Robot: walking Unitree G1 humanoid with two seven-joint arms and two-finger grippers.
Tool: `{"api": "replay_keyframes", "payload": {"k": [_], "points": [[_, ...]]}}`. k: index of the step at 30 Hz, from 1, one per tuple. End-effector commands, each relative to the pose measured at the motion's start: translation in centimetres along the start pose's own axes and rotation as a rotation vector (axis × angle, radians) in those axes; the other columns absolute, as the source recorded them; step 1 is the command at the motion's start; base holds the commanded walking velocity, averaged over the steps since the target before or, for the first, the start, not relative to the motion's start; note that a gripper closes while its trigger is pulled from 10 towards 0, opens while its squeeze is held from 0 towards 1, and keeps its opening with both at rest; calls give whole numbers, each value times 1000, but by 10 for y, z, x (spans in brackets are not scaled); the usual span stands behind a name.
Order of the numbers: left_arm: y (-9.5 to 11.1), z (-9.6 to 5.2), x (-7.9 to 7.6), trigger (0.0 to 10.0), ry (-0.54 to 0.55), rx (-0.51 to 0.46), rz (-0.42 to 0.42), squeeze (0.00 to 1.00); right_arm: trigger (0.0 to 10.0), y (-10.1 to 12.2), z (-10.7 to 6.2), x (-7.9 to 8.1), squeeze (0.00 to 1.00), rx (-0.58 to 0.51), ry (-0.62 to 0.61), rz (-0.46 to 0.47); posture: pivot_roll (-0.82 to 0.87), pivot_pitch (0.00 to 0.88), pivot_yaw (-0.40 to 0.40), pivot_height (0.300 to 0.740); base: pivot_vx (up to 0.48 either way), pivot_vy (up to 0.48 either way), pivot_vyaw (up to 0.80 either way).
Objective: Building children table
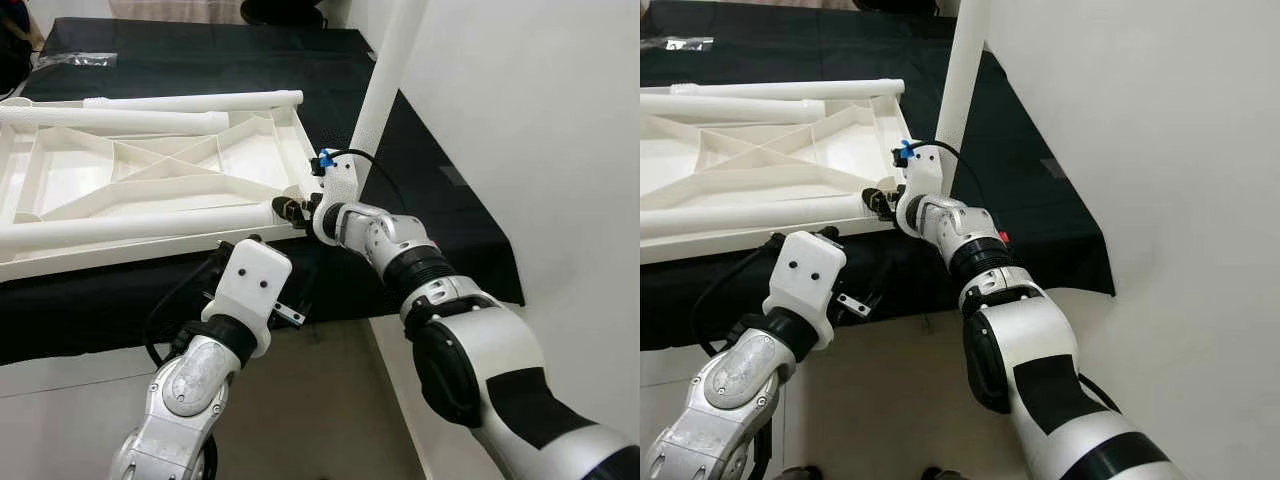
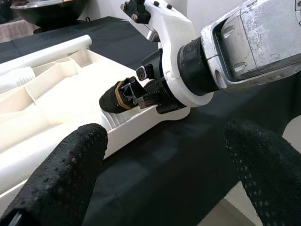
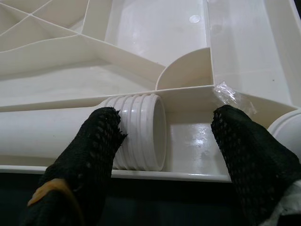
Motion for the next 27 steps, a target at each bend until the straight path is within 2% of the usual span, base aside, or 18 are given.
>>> {"api": "replay_keyframes", "payload": {"k": [1,5,6,10,18,23,27], "points": [[0,-1,-3,10000,-7,6,-2,0,10000,-10,1,0,0,51,7,7,45,235,-175,740,0,0,0],[0,-1,-3,10000,-5,7,-4,0,10000,-14,2,7,0,84,57,65,45,232,-179,740,0,0,0],[0,0,-2,10000,0,8,-2,0,10000,-15,0,21,0,125,175,153,44,230,-181,740,0,0,0],[0,0,-1,10000,6,9,1,0,10000,-11,-2,27,0,130,234,201,44,229,-183,740,0,0,0],[1,-1,-1,10000,13,7,2,0,10000,1,-3,19,0,65,213,174,42,226,-183,740,0,0,0],[1,-1,-1,10000,15,7,2,0,10000,7,-4,23,0,34,242,150,41,224,-181,740,0,0,0],[1,-1,-1,10000,16,5,1,0,10000,4,-1,17,0,0,178,82,43,218,-182,740,0,0,0]]}}
Point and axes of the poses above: a point about 5 cm out from each wrist's last joint towards the gripper, its own z axis pointing out of the wrist towards the gripper, its own y axis along the axis of the wrist's last joint, x = y × z, the point moved 3 cm from there along z, pointing out of the wrist towards the gripper, and after that the axes turned 8 degrees about z, right-handed, at the moved point
